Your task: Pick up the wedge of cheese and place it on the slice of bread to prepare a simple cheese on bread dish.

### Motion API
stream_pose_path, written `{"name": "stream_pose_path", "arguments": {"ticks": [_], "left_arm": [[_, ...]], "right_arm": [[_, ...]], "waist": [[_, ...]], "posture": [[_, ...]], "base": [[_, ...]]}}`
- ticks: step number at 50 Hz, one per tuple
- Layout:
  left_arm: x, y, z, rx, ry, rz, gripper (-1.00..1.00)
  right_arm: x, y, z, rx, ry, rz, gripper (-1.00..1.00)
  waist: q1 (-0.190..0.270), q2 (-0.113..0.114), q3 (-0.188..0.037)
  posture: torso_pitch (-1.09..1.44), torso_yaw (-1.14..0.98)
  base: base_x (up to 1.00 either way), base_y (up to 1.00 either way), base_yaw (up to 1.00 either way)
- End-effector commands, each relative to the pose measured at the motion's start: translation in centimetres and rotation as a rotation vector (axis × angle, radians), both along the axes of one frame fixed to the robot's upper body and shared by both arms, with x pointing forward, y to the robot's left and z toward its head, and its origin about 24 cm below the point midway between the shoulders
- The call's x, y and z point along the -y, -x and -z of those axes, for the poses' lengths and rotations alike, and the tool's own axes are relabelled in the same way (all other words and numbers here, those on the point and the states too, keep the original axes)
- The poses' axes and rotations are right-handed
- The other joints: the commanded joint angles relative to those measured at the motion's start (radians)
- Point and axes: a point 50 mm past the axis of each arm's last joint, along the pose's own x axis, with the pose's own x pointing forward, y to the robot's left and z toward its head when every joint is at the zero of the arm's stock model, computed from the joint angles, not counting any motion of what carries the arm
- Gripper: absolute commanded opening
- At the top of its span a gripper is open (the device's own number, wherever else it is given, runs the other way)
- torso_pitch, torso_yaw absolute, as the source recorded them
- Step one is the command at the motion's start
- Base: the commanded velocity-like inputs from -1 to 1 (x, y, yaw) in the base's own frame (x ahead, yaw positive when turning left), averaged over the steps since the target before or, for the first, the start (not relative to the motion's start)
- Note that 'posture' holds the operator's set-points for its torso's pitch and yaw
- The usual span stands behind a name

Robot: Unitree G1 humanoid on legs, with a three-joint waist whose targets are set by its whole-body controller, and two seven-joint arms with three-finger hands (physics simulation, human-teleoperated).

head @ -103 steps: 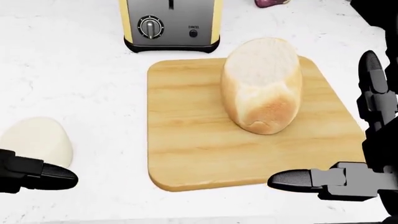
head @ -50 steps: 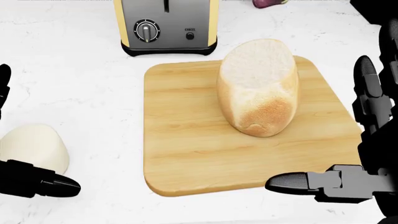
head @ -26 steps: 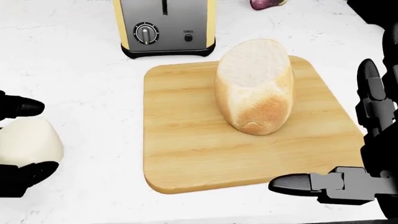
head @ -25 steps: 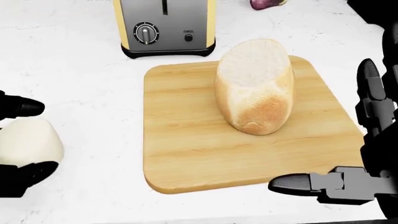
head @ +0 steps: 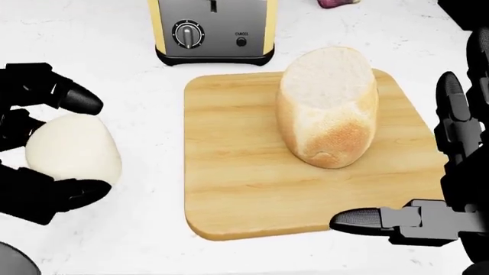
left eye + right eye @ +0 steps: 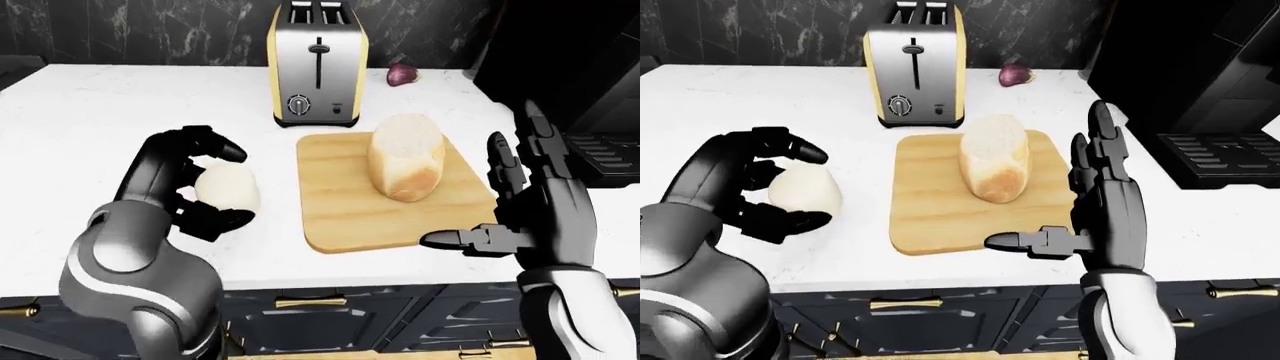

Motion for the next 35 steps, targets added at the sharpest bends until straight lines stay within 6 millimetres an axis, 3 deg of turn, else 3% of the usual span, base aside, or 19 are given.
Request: {"name": "stream_pose_path", "arguments": {"ticks": [1,9,18,27,30,35], "left_arm": [[0.5,0.5,-1.6,0.051,-0.037,0.0,-0.45],[3.4,0.6,-5.0,0.091,-0.078,0.066,-0.51],[6.6,0.5,-7.4,0.112,-0.094,0.15,-0.53],[10.4,-1.6,-10.3,0.149,-0.082,0.237,-0.55],[12.0,-2.2,-10.1,0.125,-0.127,0.271,-0.55],[13.8,-2.9,-11.5,0.148,-0.117,0.316,-0.59]], "right_arm": [[-0.1,0.6,-1.1,0.081,0.013,-0.003,1.0],[0.1,0.7,-1.0,0.08,0.007,-0.007,1.0],[0.4,0.7,-0.9,0.079,0.003,0.002,1.0],[0.8,0.9,-1.0,0.084,-0.006,0.004,1.0],[1.0,0.9,-0.9,0.084,-0.01,0.01,1.0],[1.0,1.0,-0.8,0.084,-0.011,0.01,1.0]], "waist": [[-0.001,0.0,-0.019],[0.001,-0.012,-0.01],[0.004,-0.026,-0.003],[0.006,-0.039,0.0],[0.005,-0.041,0.001],[0.007,-0.045,0.0]], "posture": [[0.0,0.0],[0.0,0.0],[0.0,0.0],[0.0,0.0],[0.0,0.0],[0.0,0.0]], "base": [[0.0,0.0,0.0],[0.0,0.0,0.0],[0.0,0.0,0.0],[0.0,0.0,0.0],[0.0,0.0,0.0],[0.0,0.0,0.0]]}}
